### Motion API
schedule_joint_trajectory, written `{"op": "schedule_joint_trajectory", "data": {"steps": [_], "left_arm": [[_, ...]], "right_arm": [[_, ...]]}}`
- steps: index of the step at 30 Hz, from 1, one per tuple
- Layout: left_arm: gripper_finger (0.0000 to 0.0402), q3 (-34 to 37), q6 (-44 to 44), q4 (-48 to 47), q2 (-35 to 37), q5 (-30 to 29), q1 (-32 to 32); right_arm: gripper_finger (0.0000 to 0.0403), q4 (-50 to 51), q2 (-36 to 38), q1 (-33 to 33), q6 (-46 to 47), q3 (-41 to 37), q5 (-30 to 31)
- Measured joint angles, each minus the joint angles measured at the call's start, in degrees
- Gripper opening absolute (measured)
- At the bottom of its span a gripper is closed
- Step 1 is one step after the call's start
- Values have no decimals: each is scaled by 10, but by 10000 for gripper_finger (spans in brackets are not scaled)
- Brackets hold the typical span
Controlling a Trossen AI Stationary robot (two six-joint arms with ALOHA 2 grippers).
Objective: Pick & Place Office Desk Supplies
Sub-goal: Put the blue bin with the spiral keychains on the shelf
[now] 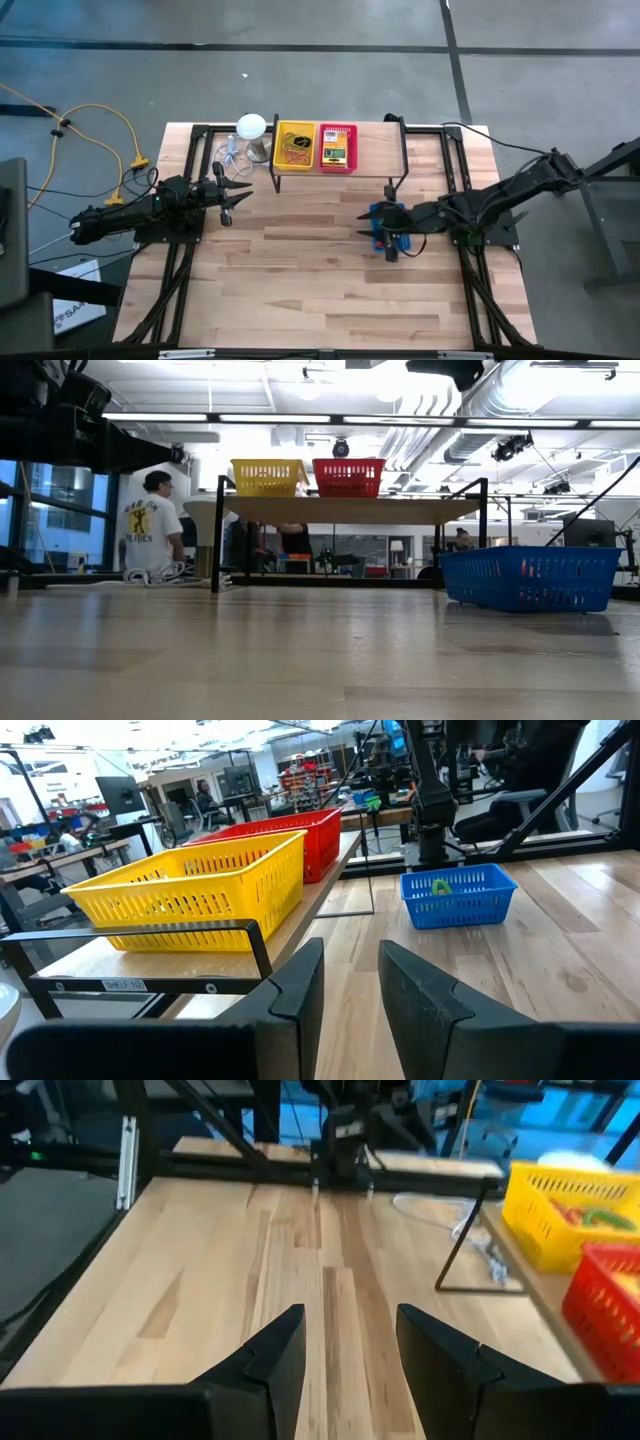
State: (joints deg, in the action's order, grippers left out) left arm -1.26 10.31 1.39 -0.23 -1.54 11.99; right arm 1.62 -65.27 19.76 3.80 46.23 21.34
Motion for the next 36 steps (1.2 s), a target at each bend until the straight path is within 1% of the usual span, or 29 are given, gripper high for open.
{"op": "schedule_joint_trajectory", "data": {"steps": [4,8,13,17,21,25,36], "left_arm": [[93,0,0,0,0,0,0],[93,0,0,0,0,0,0],[93,0,0,0,0,0,0],[93,0,0,0,0,0,0],[93,0,0,0,0,0,0],[93,0,0,0,0,0,0],[93,0,0,0,0,0,0]], "right_arm": [[146,45,-1,-8,29,0,-9],[146,116,-2,-8,79,0,-20],[146,209,-2,-8,141,0,-77],[146,260,-2,-6,177,0,-121],[146,303,-3,-6,191,0,-169],[146,323,-14,-6,192,0,-173],[146,332,-59,-6,191,0,-173]]}}
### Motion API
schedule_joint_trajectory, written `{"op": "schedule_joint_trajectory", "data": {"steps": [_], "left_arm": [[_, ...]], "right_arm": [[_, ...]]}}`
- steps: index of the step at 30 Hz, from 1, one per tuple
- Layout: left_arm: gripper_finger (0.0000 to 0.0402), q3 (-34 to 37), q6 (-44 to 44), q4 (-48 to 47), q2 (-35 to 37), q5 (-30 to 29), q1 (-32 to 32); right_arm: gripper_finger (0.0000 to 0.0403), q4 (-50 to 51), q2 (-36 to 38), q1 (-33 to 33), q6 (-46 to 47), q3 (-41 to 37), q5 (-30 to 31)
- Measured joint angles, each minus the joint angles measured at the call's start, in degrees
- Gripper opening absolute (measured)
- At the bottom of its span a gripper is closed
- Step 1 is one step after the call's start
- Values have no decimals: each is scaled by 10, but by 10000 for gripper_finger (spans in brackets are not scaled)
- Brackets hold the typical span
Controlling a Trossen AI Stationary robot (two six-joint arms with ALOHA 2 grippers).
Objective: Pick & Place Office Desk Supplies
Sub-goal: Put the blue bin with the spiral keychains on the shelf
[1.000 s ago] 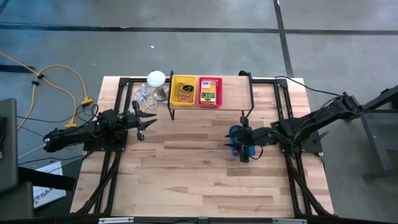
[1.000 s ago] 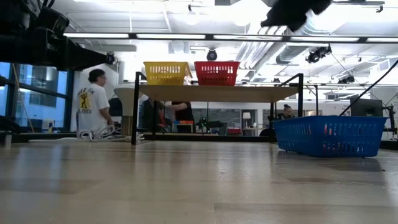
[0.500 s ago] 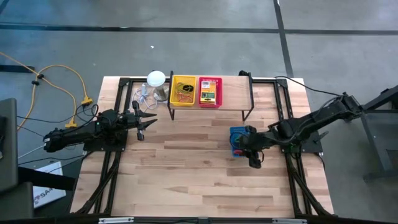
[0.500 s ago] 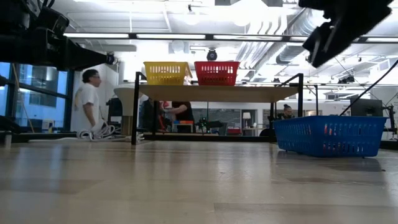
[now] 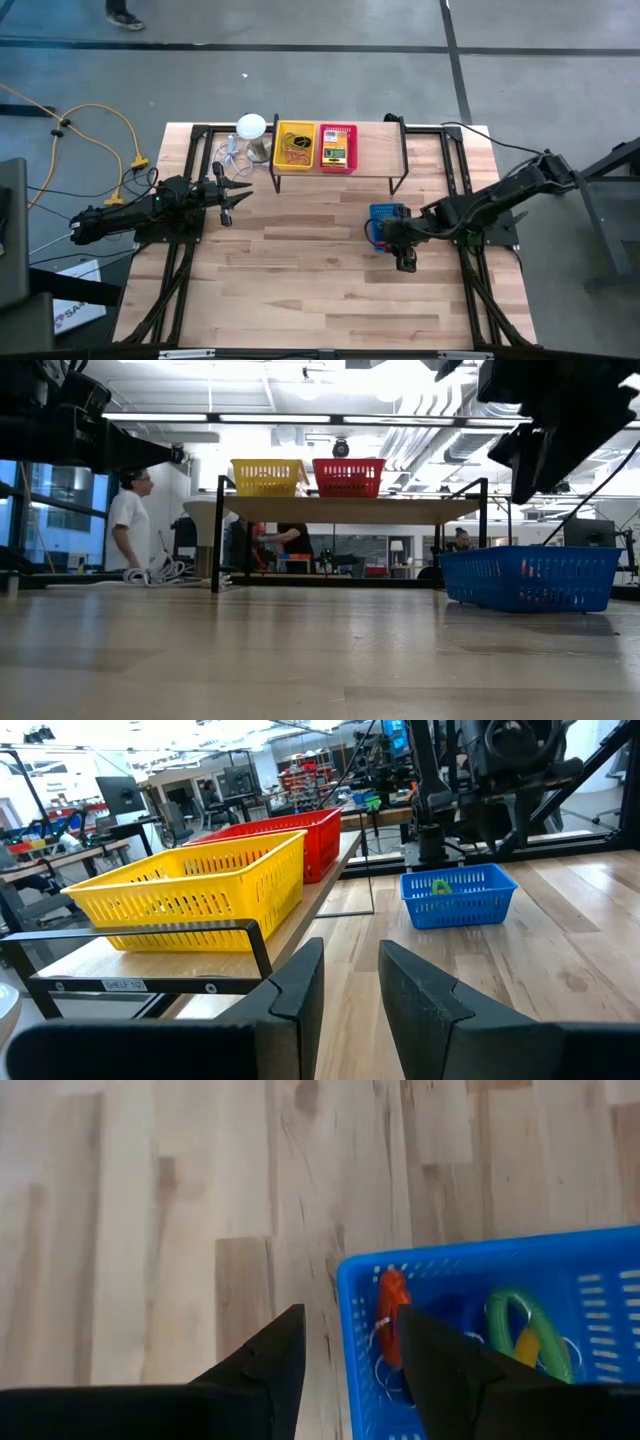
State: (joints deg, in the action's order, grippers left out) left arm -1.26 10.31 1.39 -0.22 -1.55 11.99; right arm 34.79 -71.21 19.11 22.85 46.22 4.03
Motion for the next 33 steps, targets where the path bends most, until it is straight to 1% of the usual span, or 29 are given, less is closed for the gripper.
{"op": "schedule_joint_trajectory", "data": {"steps": [7,17,22,33], "left_arm": [[93,0,0,0,0,0,0],[93,0,0,0,0,0,0],[93,0,0,0,0,0,0],[93,0,0,0,0,0,0]], "right_arm": [[146,19,-34,2,29,0,-1],[146,25,-73,32,72,0,1],[146,28,-90,42,74,0,5],[146,42,-137,42,74,0,22]]}}
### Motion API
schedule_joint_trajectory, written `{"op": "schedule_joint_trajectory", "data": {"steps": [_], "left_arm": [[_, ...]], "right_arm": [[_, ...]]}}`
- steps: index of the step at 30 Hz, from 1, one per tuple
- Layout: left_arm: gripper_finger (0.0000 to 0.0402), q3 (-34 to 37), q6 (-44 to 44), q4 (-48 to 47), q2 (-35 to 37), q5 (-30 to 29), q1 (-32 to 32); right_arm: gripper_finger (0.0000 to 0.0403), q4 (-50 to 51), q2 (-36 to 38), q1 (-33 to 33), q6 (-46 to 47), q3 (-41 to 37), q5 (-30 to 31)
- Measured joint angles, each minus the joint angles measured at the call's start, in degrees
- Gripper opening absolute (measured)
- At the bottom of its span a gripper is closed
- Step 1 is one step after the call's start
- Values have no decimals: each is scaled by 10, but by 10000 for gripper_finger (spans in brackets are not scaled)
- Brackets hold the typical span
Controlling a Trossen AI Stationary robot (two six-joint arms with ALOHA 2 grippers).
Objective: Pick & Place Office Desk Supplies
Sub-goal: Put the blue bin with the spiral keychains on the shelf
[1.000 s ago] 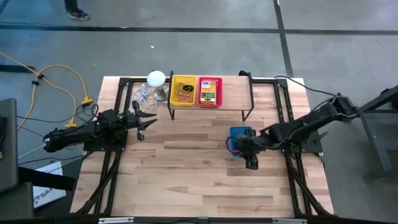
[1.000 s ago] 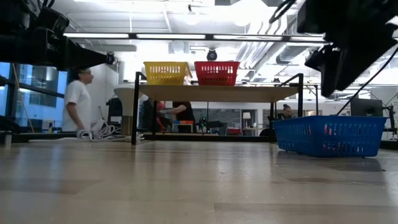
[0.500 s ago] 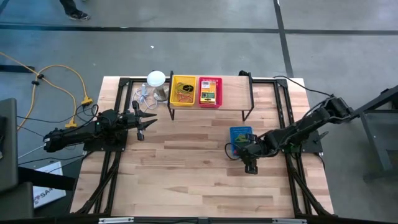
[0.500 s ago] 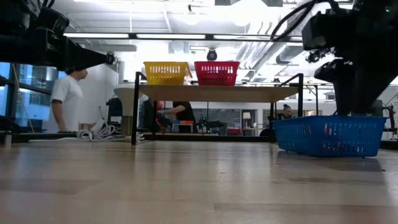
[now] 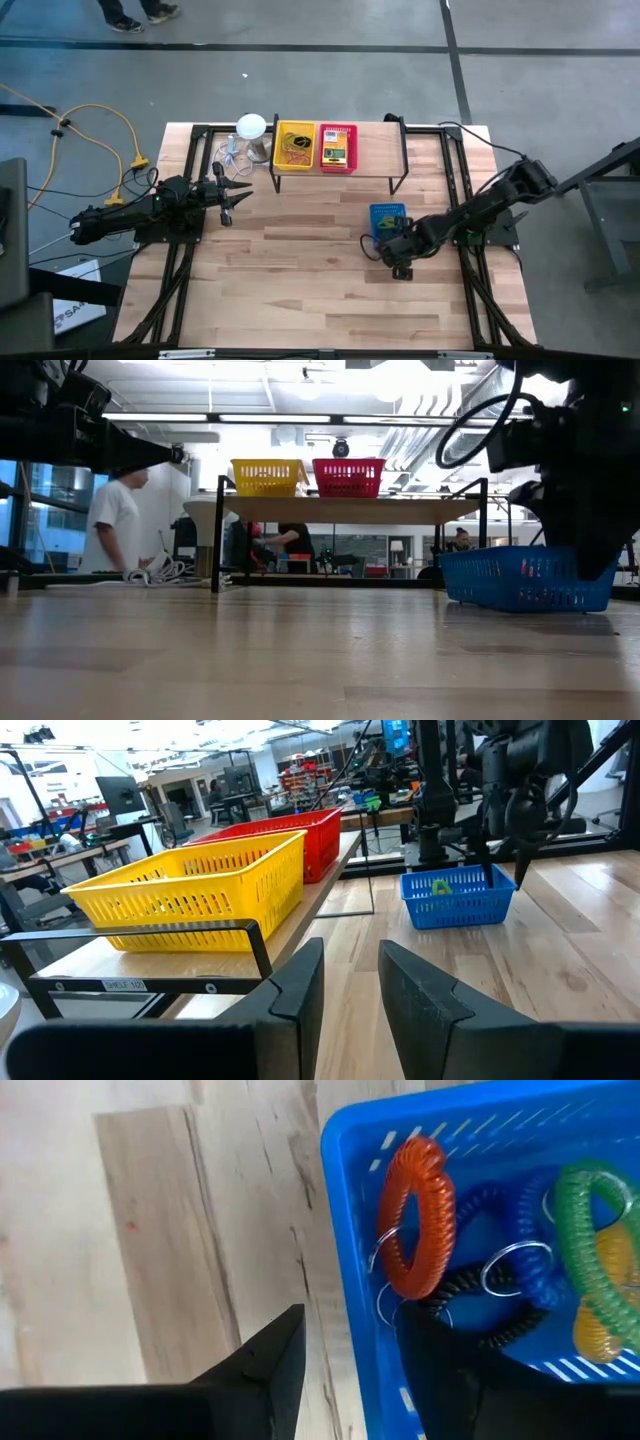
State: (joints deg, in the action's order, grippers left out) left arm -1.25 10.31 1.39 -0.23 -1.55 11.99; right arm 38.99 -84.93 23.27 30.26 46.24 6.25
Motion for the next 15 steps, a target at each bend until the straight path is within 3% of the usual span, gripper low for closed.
{"op": "schedule_joint_trajectory", "data": {"steps": [15], "left_arm": [[93,0,0,0,0,0,0]], "right_arm": [[146,-11,-27,0,-1,0,16]]}}
